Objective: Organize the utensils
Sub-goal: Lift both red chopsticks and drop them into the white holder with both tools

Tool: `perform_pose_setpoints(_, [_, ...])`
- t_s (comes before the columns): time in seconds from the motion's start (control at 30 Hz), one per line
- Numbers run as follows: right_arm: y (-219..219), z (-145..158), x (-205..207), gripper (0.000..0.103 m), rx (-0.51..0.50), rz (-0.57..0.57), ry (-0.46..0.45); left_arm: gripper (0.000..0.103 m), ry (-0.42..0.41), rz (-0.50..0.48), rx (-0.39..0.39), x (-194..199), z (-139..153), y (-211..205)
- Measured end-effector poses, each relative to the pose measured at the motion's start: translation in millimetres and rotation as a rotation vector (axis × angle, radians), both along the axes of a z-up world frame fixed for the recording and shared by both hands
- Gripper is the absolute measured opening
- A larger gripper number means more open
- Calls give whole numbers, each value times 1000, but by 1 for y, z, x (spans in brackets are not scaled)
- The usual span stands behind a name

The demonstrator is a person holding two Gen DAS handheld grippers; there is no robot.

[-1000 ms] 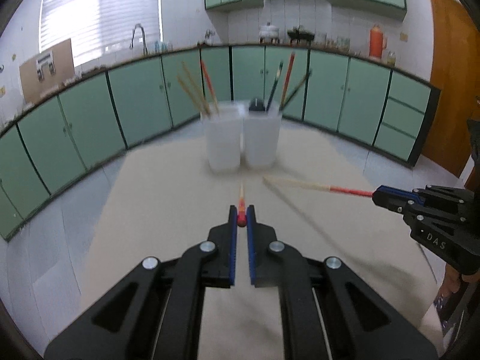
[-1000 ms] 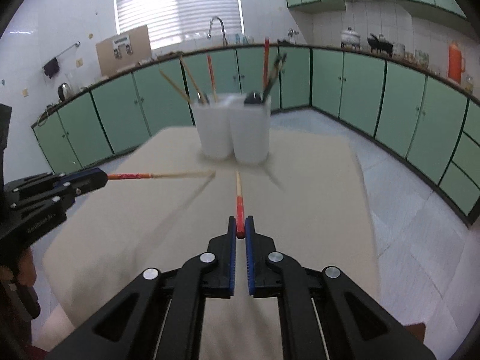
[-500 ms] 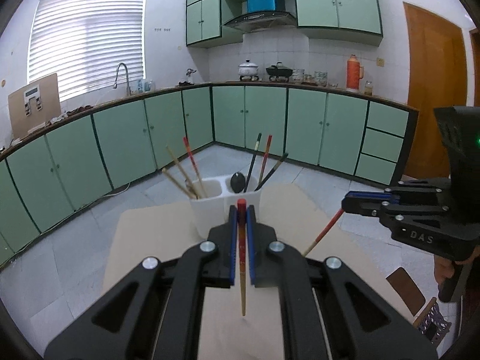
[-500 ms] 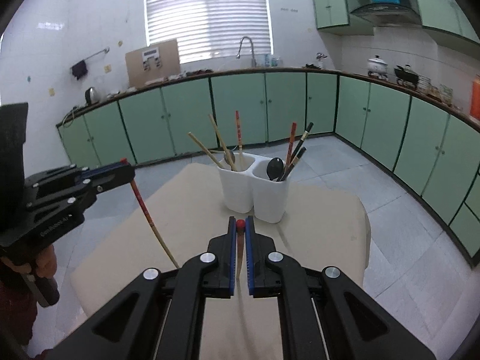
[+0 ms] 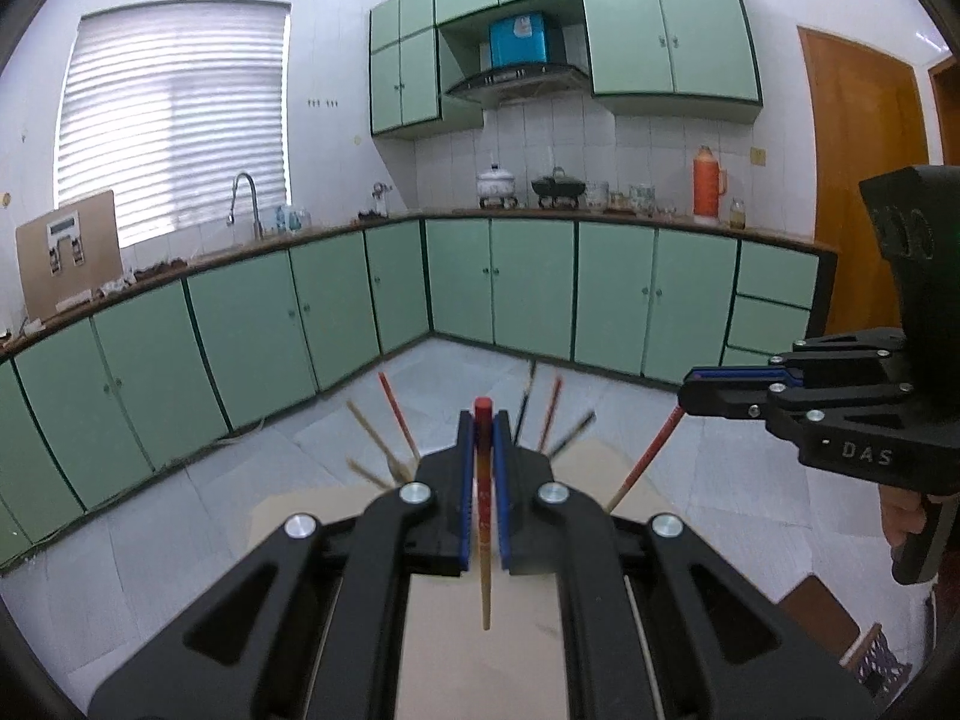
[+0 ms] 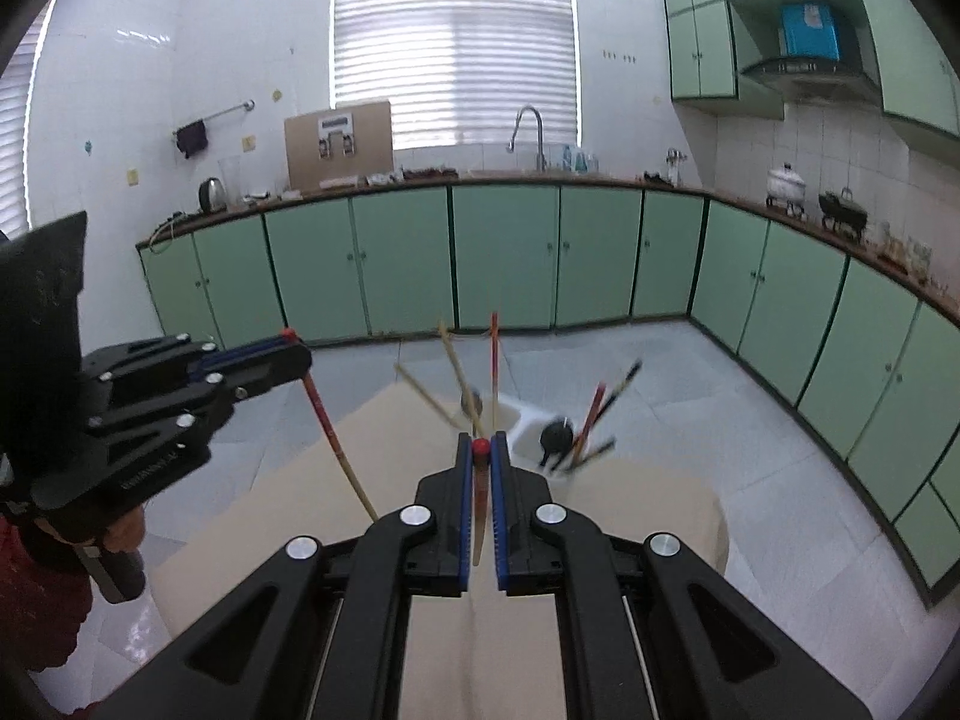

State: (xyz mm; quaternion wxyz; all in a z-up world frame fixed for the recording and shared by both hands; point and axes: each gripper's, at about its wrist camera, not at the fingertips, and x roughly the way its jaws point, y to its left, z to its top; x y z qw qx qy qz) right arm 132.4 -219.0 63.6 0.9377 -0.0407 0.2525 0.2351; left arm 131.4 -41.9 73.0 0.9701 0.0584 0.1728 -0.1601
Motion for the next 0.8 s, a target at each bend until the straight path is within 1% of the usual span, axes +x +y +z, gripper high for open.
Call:
perform_pose_setpoints(0.1, [-1,21,9,6,2,-10,-41,5,-45,10,-17,13,18,-2])
perform_pose_setpoints(0.2, [-2,40,20,6,12,-21,-74,5,-97,15,-51,30,40,-4])
perform_pose_setpoints(0.3, [0,53,36,6,6,-46,-100,5,-137,28,-64,49,55,-9])
perform_pose_setpoints(0.4, [2,58,58,6,8,-58,-96,5,-163,46,-54,70,61,-18])
perform_pose_setpoints(0.5, [6,53,81,6,-12,-70,-80,5,-161,67,-37,92,57,-25])
perform_pose_setpoints(0.6, [9,42,103,6,-24,-75,-41,5,-131,80,-26,113,45,-29])
perform_pose_setpoints(0.7, [15,24,124,6,-45,-83,2,5,-87,95,-27,135,29,-31])
perform_pose_setpoints(0.8, [19,6,136,6,-47,-95,31,5,-60,111,-28,149,13,-26])
